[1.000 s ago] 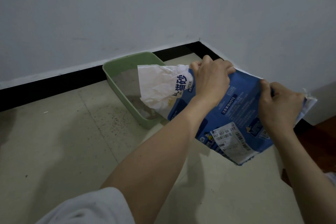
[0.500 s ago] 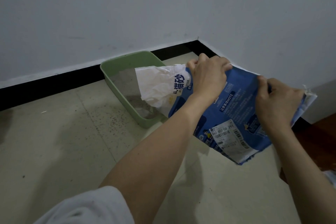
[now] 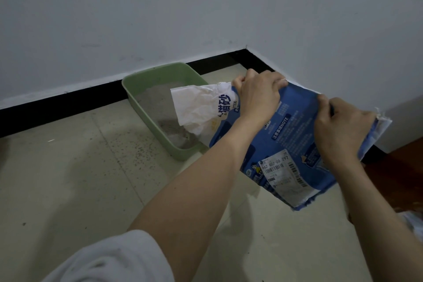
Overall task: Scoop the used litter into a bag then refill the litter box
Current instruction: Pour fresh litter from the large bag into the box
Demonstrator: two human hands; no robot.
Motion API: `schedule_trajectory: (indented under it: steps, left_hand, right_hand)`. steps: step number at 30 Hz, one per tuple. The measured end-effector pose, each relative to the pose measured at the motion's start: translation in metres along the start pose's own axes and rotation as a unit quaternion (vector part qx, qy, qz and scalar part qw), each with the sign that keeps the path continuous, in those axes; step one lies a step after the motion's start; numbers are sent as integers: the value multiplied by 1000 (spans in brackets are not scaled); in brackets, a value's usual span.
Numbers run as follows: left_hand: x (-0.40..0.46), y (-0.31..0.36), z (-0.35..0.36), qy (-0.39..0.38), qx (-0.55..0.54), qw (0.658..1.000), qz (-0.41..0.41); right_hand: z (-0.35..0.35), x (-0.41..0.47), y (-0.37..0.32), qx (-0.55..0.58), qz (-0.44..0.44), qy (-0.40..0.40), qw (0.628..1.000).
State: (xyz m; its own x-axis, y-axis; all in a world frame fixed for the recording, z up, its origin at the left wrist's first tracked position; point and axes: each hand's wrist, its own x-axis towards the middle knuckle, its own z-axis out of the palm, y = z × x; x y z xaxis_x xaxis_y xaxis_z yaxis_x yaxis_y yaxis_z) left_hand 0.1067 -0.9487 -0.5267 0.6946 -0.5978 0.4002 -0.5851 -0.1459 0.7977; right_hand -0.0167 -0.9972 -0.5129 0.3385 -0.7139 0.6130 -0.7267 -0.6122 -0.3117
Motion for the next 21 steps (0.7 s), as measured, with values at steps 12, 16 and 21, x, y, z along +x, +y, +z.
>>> schedule_trajectory:
  steps: [12, 16, 21]
  left_hand:
    - [11, -16, 9, 11, 64, 998, 21]
    - [15, -23, 10, -52, 128, 985, 99]
    - [13, -27, 17, -100, 124, 981, 112]
  right_hand:
    - [21, 3, -3, -21, 15, -26, 999]
    - [32, 2, -4, -29, 9, -30, 999]
    - [38, 1, -1, -27, 6, -36, 999]
